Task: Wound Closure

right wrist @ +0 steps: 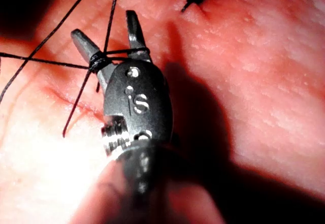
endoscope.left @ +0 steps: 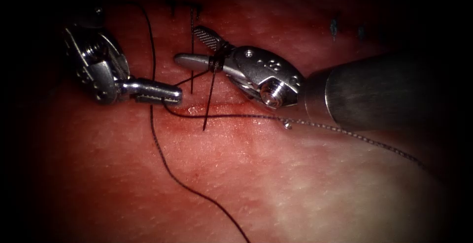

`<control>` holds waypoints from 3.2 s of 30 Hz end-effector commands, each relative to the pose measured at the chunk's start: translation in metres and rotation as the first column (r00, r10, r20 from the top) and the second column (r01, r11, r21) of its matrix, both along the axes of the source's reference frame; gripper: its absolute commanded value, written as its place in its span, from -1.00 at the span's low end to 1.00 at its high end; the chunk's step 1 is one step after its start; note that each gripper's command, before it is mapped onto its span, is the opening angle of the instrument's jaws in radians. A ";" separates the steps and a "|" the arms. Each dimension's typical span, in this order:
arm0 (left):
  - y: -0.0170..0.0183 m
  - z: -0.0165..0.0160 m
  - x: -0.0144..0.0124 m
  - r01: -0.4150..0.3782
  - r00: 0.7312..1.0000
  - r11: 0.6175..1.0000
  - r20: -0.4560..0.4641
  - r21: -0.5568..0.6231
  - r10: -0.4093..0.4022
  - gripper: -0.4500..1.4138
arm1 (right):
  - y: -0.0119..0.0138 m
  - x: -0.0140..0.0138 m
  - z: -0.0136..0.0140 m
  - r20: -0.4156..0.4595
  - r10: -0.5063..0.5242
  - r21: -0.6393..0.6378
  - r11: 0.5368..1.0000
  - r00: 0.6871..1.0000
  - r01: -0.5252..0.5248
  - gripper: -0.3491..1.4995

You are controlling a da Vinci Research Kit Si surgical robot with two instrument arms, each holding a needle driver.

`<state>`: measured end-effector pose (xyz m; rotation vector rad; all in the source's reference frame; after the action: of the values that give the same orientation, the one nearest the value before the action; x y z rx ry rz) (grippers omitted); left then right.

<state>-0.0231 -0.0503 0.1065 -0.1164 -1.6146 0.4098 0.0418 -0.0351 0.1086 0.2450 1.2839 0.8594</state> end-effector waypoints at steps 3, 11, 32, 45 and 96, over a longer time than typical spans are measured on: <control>-0.0010 0.0007 -0.0004 -0.001 1.000 1.000 -0.001 0.005 0.001 -1.00 | -0.0004 0.0014 0.0009 -0.013 0.000 0.015 1.000 1.000 0.000 0.40; -0.0012 0.0007 0.0004 0.000 1.000 1.000 0.003 0.030 0.000 -1.00 | -0.0016 0.0030 0.0005 -0.009 0.001 0.032 0.999 1.000 0.000 -1.00; 0.0127 0.0035 0.0080 0.519 0.848 0.774 -0.336 0.363 -0.410 -1.00 | -0.0076 0.0000 -0.0051 0.109 0.066 -0.217 0.975 0.992 -0.042 -1.00; 0.0167 0.0061 0.0085 0.730 0.636 0.670 -0.498 0.139 -0.590 -1.00 | -0.0130 -0.0007 -0.0061 0.117 0.041 -0.234 0.972 0.992 -0.012 -1.00; 0.0332 0.0078 0.0046 0.752 0.226 0.529 -0.601 -0.393 -0.767 -1.00 | -0.0257 -0.0019 -0.0095 0.143 -0.073 -0.255 0.961 0.987 0.108 -1.00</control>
<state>-0.0180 -0.0169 0.1136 -0.6689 -0.5656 -0.3222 0.0392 -0.0600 0.0987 0.0304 1.2359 0.6117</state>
